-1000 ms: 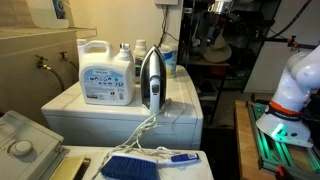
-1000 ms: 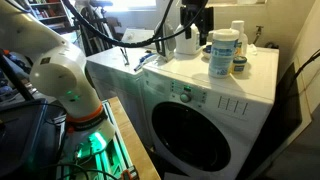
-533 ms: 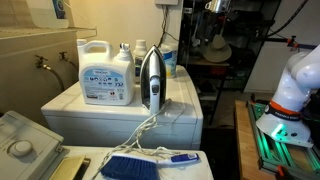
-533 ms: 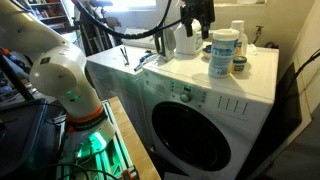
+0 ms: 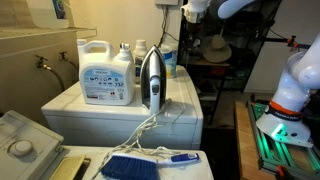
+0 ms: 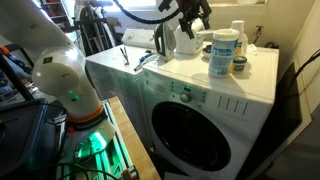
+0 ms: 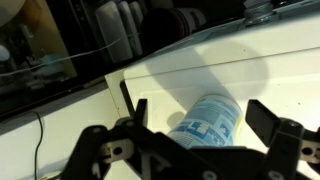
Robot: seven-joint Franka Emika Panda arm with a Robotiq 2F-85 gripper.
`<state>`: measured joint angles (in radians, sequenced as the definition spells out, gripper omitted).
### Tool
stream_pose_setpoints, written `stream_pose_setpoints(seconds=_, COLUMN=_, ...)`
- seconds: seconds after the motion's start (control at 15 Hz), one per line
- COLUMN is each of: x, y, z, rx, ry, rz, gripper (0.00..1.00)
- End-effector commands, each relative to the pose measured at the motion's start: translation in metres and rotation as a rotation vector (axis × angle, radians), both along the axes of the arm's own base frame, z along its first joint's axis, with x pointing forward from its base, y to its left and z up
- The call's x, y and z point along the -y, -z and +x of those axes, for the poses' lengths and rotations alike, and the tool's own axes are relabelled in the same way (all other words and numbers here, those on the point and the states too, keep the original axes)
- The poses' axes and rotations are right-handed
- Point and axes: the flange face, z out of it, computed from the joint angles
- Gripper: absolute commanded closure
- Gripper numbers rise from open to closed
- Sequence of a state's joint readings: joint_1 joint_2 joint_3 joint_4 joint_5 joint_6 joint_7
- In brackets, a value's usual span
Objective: Close the lid of the blue container on the right
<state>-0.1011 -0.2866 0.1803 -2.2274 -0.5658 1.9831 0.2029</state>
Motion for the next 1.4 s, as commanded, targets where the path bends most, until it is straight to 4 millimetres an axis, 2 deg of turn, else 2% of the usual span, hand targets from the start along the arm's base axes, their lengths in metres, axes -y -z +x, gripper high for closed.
stream_pose_setpoints(seconds=0.0, x=-0.032, y=0.023, z=0.028, rx=-0.012, ry=-0.093, rz=-0.187, gripper=0.00)
stream_pose_setpoints(seconds=0.2, x=-0.060, y=0.030, z=0.040, rx=0.001, ry=-0.151, rz=-0.238, gripper=0.00)
stream_pose_setpoints(seconds=0.4, x=-0.086, y=0.037, z=0.052, rx=0.002, ry=-0.213, rz=-0.165, gripper=0.00)
stream_pose_setpoints(seconds=0.6, x=-0.098, y=0.040, z=0.064, rx=0.026, ry=-0.265, rz=-0.136, gripper=0.00)
stream_pose_setpoints(seconds=0.87, x=-0.099, y=0.040, z=0.080, rx=0.062, ry=-0.302, rz=-0.123, gripper=0.00)
stream_pose_setpoints(seconds=1.07, x=-0.097, y=0.032, z=0.088, rx=0.090, ry=-0.311, rz=-0.114, gripper=0.00)
stream_pose_setpoints(seconds=1.33, x=-0.090, y=0.001, z=0.089, rx=0.121, ry=-0.289, rz=-0.070, gripper=0.00)
